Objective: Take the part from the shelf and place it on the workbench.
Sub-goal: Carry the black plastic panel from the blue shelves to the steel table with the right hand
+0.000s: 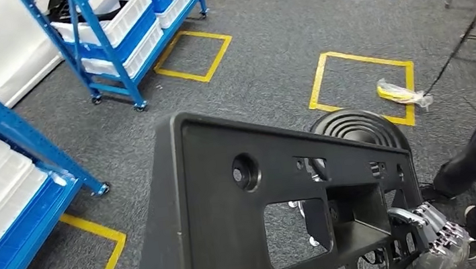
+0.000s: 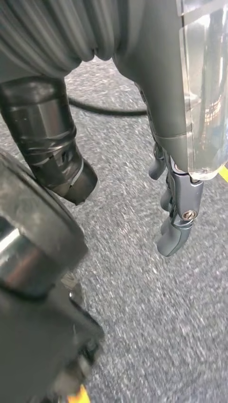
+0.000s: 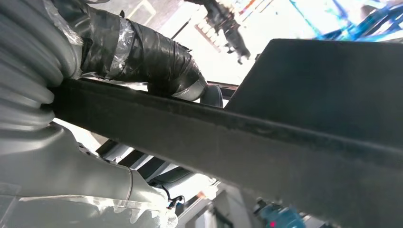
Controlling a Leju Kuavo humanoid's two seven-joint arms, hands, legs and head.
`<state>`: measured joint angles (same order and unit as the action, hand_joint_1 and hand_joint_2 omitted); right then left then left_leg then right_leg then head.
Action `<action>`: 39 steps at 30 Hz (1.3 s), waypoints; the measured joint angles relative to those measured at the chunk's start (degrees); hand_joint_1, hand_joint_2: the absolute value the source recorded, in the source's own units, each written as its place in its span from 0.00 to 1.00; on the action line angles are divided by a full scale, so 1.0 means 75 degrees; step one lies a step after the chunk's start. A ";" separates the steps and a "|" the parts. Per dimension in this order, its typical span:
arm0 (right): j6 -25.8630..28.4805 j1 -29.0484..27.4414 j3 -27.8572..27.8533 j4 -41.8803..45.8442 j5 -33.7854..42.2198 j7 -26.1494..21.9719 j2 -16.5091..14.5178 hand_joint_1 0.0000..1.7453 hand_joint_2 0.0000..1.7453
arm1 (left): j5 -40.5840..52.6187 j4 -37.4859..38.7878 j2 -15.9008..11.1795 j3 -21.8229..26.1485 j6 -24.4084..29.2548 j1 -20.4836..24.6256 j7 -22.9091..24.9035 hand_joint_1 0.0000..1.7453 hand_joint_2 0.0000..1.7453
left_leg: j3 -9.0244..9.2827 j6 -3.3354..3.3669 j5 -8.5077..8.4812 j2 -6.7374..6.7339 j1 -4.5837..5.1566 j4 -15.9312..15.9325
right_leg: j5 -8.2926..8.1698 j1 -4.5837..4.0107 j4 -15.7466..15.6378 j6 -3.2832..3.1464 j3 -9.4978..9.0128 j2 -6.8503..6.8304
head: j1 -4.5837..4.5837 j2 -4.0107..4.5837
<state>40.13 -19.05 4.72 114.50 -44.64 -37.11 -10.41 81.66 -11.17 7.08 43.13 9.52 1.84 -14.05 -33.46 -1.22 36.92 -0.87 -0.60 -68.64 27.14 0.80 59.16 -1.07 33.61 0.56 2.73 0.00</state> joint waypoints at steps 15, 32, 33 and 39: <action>0.0000 -0.0100 -0.0319 0.0181 0.0157 0.0000 -0.0043 1.00 1.00 | 0.0000 0.0000 0.0010 0.0020 0.0035 -0.0039 0.0041 0.00 1.00 | 0.0593 0.0433 -0.1105 0.0074 0.0027 0.1676 | 0.0650 -0.0051 0.1247 0.0309 0.0666 0.0103 | 0.0031 0.0000; 0.0000 -0.0132 -0.0496 0.0221 0.0245 0.0000 -0.0079 1.00 1.00 | 0.0000 0.0000 0.0003 0.0027 0.0033 0.0006 0.0022 0.00 1.00 | 0.0465 0.0087 -0.0546 -0.0446 0.0051 0.1015 | 0.0064 0.0006 0.0032 0.0067 -0.0020 -0.0241 | 0.0019 0.0000; 0.0000 -0.0128 -0.0522 0.0218 0.0271 0.0000 -0.0084 1.00 1.00 | 0.0000 0.0000 0.0004 0.0029 0.0032 -0.0001 0.0020 0.00 1.00 | 0.0191 0.0081 -0.0311 -0.0272 0.0046 0.0438 | 0.0052 -0.0006 0.0032 0.0037 -0.0008 -0.0109 | 0.0019 0.0000; -0.0001 -0.0092 -0.0670 0.0106 0.0407 0.0000 -0.0090 1.00 1.00 | 0.0000 0.0000 -0.0009 0.0034 0.0010 -0.0047 -0.0014 0.00 1.00 | 0.0414 0.0223 -0.0948 0.0563 0.0045 0.1194 | 0.0001 -0.0033 0.0084 0.0047 0.0030 0.0650 | 0.0020 0.0000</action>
<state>40.12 -19.73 -0.31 115.30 -41.58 -37.11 -11.08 81.66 -11.17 7.02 43.39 9.60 1.49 -14.16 -30.36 0.45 29.81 3.36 -0.26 -59.69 27.15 0.56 59.79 -0.72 33.84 5.43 2.88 0.00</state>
